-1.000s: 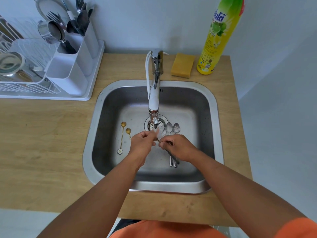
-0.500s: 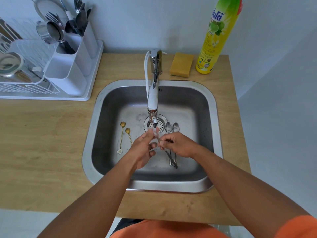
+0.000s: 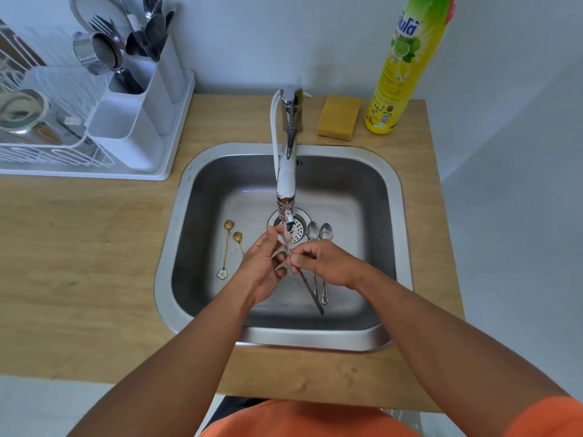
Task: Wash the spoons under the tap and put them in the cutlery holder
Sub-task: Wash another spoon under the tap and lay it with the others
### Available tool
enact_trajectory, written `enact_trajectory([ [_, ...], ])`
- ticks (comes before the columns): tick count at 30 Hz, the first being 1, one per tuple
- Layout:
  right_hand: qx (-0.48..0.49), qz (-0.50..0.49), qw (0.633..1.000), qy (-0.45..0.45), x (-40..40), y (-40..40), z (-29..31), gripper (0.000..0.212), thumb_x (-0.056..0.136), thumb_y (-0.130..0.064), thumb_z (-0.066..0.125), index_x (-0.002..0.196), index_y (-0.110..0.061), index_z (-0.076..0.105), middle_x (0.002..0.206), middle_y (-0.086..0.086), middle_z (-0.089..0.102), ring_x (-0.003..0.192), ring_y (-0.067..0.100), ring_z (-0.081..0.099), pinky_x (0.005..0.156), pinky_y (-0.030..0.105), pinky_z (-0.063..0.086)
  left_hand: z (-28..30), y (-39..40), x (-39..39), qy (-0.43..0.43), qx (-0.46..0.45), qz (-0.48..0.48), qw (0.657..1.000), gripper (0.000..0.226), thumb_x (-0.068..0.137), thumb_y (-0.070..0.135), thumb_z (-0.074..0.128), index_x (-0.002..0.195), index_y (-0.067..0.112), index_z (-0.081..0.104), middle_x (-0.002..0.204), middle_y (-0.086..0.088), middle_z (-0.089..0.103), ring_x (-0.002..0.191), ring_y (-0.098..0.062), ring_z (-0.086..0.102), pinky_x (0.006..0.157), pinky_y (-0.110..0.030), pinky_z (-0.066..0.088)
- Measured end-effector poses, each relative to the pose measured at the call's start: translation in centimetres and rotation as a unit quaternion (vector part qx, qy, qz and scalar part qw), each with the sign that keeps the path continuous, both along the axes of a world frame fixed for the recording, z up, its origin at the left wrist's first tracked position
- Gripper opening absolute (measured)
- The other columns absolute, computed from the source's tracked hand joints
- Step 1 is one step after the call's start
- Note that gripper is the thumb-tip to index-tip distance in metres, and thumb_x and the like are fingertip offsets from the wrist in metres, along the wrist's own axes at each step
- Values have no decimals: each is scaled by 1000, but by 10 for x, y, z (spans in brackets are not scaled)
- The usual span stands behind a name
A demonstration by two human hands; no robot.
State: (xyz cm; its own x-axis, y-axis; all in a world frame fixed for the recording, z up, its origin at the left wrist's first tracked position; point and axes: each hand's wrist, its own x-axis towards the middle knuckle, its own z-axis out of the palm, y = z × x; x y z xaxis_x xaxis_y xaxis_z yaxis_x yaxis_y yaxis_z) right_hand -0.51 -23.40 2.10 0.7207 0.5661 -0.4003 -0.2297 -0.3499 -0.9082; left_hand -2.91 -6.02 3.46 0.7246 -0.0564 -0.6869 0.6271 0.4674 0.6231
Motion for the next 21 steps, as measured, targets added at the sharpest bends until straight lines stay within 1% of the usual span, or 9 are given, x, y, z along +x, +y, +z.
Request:
enact_trajectory([
  [2,-15,-10,1000,-15,-2,3,1,24,104,-18,61,88,-5,74,80,-11,72,79,-2,62,79,15,46,0,-2,3,3,3,24,1000,34,85,51,65,105,25,68,83,8,65,59,-7,43,55,-24,34],
  [5,-37,-14,998,-39,-2,5,3,25,104,-20,60,86,-8,74,84,4,74,81,9,62,82,35,50,0,-4,6,13,10,52,999,31,84,51,67,100,24,69,83,8,67,59,-7,44,54,-25,34],
  [7,-54,-17,997,-46,-3,5,4,24,104,-19,58,89,-9,75,88,6,76,84,14,64,88,42,53,-1,-4,6,23,31,68,997,32,83,52,68,96,23,71,81,9,67,58,-7,44,52,-24,32],
  [10,-74,-34,996,-44,-6,6,4,22,106,-17,56,96,-12,75,89,-5,76,90,7,70,92,35,55,-2,-7,7,45,92,92,991,29,88,52,72,90,24,74,73,12,71,60,-7,45,51,-24,33],
  [13,-100,-50,992,-63,-10,7,4,22,106,-19,54,99,-14,75,91,-8,75,89,3,69,86,27,55,-3,-10,5,46,178,92,979,24,91,48,75,87,25,77,77,6,68,67,-11,47,54,-27,38],
  [15,-115,-72,988,-70,-12,5,3,22,106,-20,55,99,-16,75,91,-9,75,87,1,68,82,24,53,-4,-10,3,22,238,67,969,17,92,44,75,88,28,78,76,9,67,69,-11,50,58,-26,42],
  [16,-122,-81,987,-71,-12,4,2,21,106,-20,56,99,-16,75,91,-9,75,88,2,69,82,25,54,-6,-9,2,6,255,50,966,12,94,40,75,88,29,78,76,12,69,70,-10,53,58,-24,44],
  [19,-151,-87,982,-73,-14,1,-2,18,104,-23,58,99,-16,75,90,-8,76,90,14,71,87,37,57,-9,-1,1,-22,284,-18,958,6,95,33,76,89,32,77,77,17,75,74,-8,62,55,-17,45],
  [21,-176,-103,977,-67,-14,-1,-5,18,103,-26,59,97,-18,73,88,-9,75,89,15,71,87,39,57,-14,9,3,-25,322,-60,945,5,94,35,76,89,33,77,82,17,76,80,-9,68,60,-20,48],
])
